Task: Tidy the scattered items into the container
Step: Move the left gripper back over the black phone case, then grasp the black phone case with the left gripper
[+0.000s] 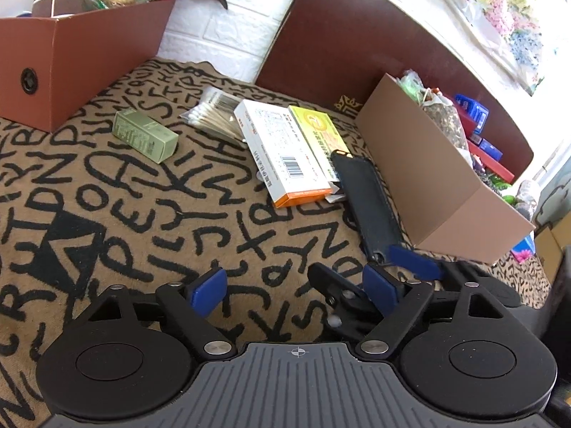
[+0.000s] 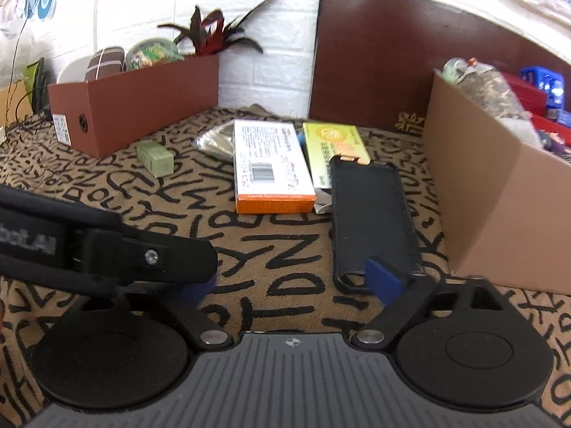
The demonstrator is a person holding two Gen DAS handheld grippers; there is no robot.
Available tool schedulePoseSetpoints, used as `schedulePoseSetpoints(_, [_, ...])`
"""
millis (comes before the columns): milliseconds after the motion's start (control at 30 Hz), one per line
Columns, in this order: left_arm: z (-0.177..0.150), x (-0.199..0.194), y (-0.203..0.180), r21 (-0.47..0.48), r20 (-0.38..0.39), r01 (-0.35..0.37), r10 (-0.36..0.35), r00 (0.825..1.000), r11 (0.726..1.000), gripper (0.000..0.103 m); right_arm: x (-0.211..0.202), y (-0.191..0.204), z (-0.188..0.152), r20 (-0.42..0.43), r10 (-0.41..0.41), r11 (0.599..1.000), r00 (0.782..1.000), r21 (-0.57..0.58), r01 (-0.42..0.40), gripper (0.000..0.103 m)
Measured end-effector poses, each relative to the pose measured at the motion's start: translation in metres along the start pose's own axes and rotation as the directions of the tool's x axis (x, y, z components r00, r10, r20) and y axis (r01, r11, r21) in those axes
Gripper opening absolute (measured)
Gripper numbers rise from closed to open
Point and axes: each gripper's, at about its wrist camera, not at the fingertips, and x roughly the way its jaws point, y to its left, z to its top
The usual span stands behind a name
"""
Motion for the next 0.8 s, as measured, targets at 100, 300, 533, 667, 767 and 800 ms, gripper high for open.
schedulePoseSetpoints(100, [0.001, 0.000, 0.002, 0.006, 0.004, -0.017, 0.017, 1.000, 1.000, 0.090, 0.007, -0.003, 0.001, -0.014, -0.019, 1.000, 1.000, 0.012, 0.020, 0.065])
schedulePoseSetpoints(300, [0.006, -0.001, 0.011, -0.028, -0.003, -0.028, 0.027, 1.000, 0.999, 0.087, 0.013, -0.006, 0.005, -0.013, -0.060, 0.998, 0.998, -0.005, 0.060, 0.033])
schedulePoseSetpoints(533, [0.006, -0.007, 0.014, -0.036, 0.007, -0.028, 0.028, 1.000, 0.999, 0.087, 0.001, 0.000, 0.003, -0.035, 0.073, 0.997, 0.997, -0.024, -0.074, 0.011])
schedulePoseSetpoints(667, [0.005, -0.010, 0.017, -0.041, 0.008, -0.037, 0.037, 0.999, 0.998, 0.086, -0.016, 0.018, -0.003, -0.062, 0.186, 0.980, 0.981, -0.060, -0.190, 0.011])
schedulePoseSetpoints(767, [0.005, -0.013, 0.020, -0.045, 0.009, -0.046, 0.047, 0.999, 0.998, 0.086, -0.033, 0.039, -0.010, -0.093, 0.253, 0.955, 0.963, -0.134, -0.264, 0.011])
schedulePoseSetpoints(800, [0.004, -0.014, 0.021, -0.045, 0.009, -0.048, 0.049, 0.999, 0.998, 0.086, -0.039, 0.046, -0.012, -0.103, 0.279, 0.944, 0.955, -0.153, -0.293, 0.011])
